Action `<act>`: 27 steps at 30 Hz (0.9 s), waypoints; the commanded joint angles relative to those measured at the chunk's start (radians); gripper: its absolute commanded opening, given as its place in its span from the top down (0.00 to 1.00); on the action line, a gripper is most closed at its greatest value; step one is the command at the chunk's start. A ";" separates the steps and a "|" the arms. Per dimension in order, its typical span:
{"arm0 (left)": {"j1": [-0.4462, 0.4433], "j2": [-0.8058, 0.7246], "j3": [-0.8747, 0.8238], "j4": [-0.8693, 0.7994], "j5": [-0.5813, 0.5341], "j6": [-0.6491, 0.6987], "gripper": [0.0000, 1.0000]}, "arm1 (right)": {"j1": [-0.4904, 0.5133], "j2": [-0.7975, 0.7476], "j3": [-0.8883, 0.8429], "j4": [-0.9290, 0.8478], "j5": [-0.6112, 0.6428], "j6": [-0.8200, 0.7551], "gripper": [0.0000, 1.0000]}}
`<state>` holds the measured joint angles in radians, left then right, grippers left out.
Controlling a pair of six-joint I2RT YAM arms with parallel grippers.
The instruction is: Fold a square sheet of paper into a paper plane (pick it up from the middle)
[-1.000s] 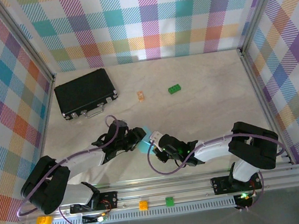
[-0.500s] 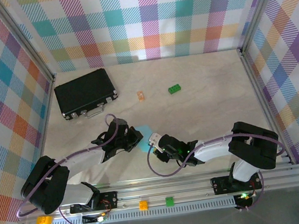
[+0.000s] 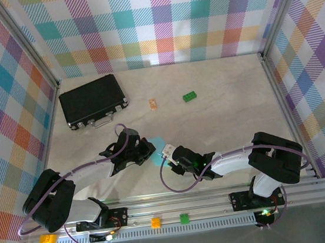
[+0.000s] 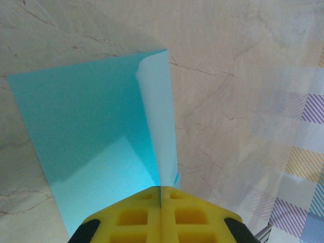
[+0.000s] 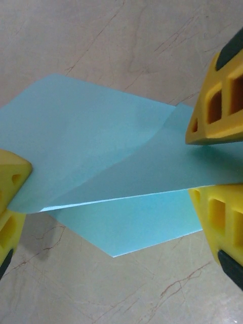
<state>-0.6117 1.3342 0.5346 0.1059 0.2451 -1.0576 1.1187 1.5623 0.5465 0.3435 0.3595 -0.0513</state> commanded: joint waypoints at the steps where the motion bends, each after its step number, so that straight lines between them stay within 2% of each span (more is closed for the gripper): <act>1: 0.009 0.010 0.019 -0.011 0.017 0.010 1.00 | -0.002 -0.024 0.014 0.014 0.010 -0.020 0.79; 6: 0.009 0.008 0.017 -0.009 0.017 0.008 0.99 | -0.002 -0.027 0.012 0.010 -0.003 -0.003 0.81; 14: 0.008 0.005 0.020 -0.020 0.011 0.010 1.00 | -0.002 -0.048 -0.001 0.022 -0.025 0.018 0.76; 27: 0.009 0.029 0.030 -0.006 0.020 0.012 0.99 | -0.001 -0.038 0.001 -0.013 -0.022 0.041 0.81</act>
<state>-0.6117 1.3560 0.5415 0.1040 0.2504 -1.0565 1.1187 1.5322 0.5461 0.3363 0.3466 -0.0338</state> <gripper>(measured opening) 0.048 0.190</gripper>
